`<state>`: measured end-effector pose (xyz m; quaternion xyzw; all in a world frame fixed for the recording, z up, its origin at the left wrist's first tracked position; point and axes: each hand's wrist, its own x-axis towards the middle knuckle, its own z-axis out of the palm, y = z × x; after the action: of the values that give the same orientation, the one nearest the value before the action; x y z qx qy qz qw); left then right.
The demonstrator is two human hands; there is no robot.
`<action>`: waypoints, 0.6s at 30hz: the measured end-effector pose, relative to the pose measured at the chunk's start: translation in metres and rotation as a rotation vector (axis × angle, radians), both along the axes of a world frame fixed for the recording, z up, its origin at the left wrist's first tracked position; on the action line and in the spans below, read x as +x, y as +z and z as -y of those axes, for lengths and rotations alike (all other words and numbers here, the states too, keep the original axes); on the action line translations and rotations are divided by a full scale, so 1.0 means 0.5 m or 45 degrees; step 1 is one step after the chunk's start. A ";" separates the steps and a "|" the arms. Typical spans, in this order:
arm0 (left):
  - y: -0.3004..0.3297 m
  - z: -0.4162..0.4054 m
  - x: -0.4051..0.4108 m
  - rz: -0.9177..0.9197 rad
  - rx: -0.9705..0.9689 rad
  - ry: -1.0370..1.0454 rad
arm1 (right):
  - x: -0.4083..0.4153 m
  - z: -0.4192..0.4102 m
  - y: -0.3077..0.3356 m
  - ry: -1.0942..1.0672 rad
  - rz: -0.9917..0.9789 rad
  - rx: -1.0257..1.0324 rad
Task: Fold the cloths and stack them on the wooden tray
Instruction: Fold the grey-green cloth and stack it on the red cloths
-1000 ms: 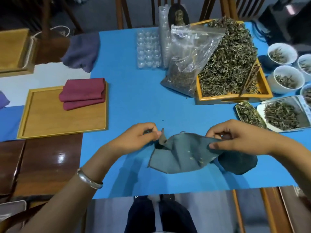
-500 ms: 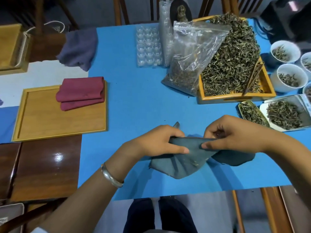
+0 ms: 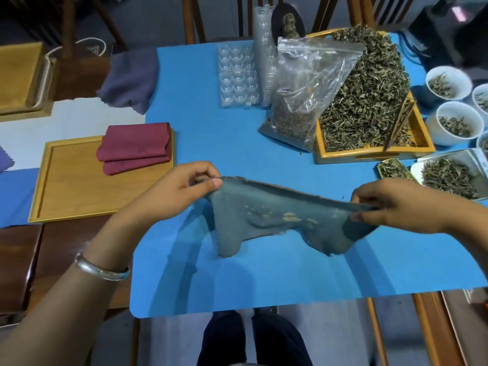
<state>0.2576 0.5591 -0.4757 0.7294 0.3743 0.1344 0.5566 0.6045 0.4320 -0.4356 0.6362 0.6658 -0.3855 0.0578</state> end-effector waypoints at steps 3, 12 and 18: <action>0.025 -0.029 -0.021 0.061 0.099 0.152 | -0.004 -0.016 0.020 -0.098 -0.074 0.450; 0.039 -0.015 -0.090 -0.037 0.314 0.214 | -0.032 -0.007 0.026 -0.027 -0.152 0.775; -0.074 0.098 -0.119 -0.359 0.074 -0.005 | -0.099 0.099 -0.076 0.299 0.149 0.352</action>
<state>0.1979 0.5099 -0.5125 0.7576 0.4434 0.0402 0.4774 0.5550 0.3822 -0.4738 0.5772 0.7777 -0.2435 0.0531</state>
